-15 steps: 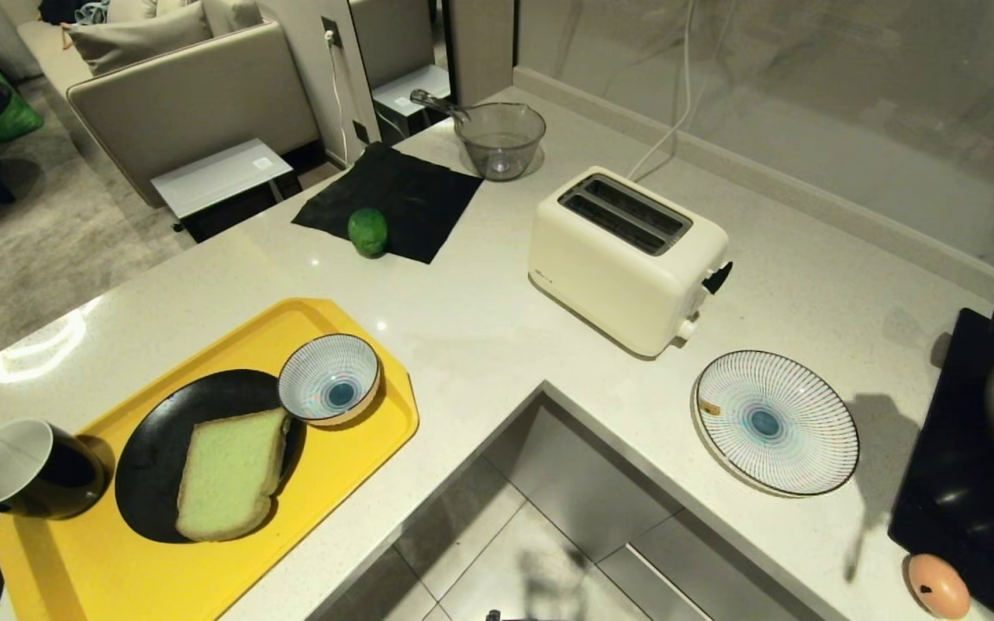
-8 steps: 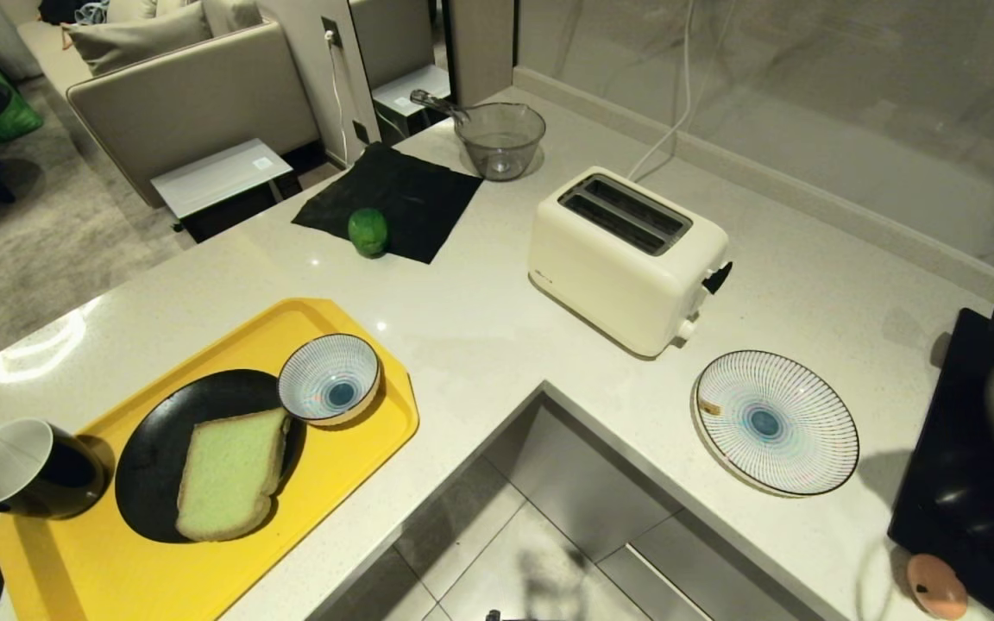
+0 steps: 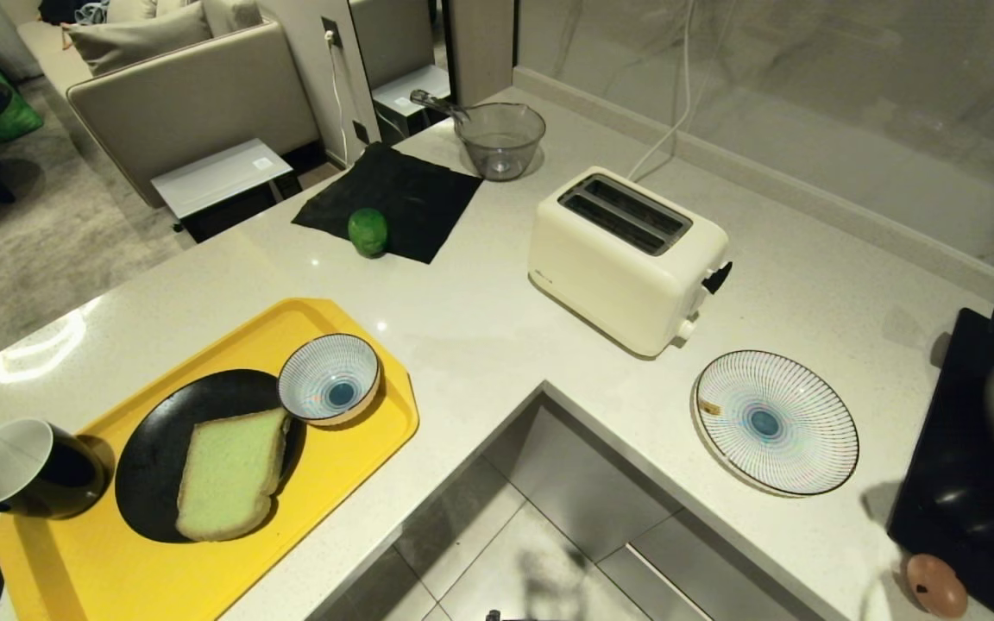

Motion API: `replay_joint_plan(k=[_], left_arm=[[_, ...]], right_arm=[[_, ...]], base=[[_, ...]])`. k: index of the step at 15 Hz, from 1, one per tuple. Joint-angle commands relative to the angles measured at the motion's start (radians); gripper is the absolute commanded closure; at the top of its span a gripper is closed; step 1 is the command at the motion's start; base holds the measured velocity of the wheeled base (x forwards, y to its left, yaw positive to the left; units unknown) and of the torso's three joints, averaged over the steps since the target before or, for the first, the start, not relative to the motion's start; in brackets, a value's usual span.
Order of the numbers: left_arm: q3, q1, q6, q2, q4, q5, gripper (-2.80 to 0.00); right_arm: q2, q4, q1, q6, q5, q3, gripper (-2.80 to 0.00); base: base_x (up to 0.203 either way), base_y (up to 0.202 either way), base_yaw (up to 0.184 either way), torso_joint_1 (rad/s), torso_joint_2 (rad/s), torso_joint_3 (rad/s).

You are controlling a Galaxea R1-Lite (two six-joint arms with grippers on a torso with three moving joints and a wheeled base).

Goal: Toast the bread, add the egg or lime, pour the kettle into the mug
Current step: Put the egg in the bowl

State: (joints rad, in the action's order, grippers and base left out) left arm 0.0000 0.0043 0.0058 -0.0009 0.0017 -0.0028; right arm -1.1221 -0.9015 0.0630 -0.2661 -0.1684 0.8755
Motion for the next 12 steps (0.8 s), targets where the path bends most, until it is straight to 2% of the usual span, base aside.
replay_joint_plan(k=[1,4,5,9,12], left_arm=[[0.000,0.000,0.000,-0.001,0.000,0.000,0.00],[0.000,0.000,0.000,-0.001,0.000,0.000,0.00],[0.000,0.000,0.000,-0.001,0.000,0.000,0.00],[0.000,0.000,0.000,-0.001,0.000,0.000,0.00],[0.000,0.000,0.000,-0.001,0.000,0.000,0.00]], right_arm=[[0.000,0.054,-0.007,-0.001,0.033,-0.055,-2.80],[-0.045,0.132,-0.042,0.006,0.054,-0.085,-2.80],[-0.066,0.159,-0.070,0.031,0.056,-0.095,-2.80],[-0.117,0.294,-0.250,0.285,0.064,-0.153,-2.80],[-0.162,0.341,-0.337,0.428,0.162,-0.157,-2.80]], base=[[0.000,0.000,0.000,0.000,0.00,0.000],[0.000,0.000,0.000,0.000,0.00,0.000],[0.000,0.000,0.000,0.000,0.00,0.000],[0.000,0.000,0.000,0.000,0.00,0.000],[0.000,0.000,0.000,0.000,0.00,0.000]])
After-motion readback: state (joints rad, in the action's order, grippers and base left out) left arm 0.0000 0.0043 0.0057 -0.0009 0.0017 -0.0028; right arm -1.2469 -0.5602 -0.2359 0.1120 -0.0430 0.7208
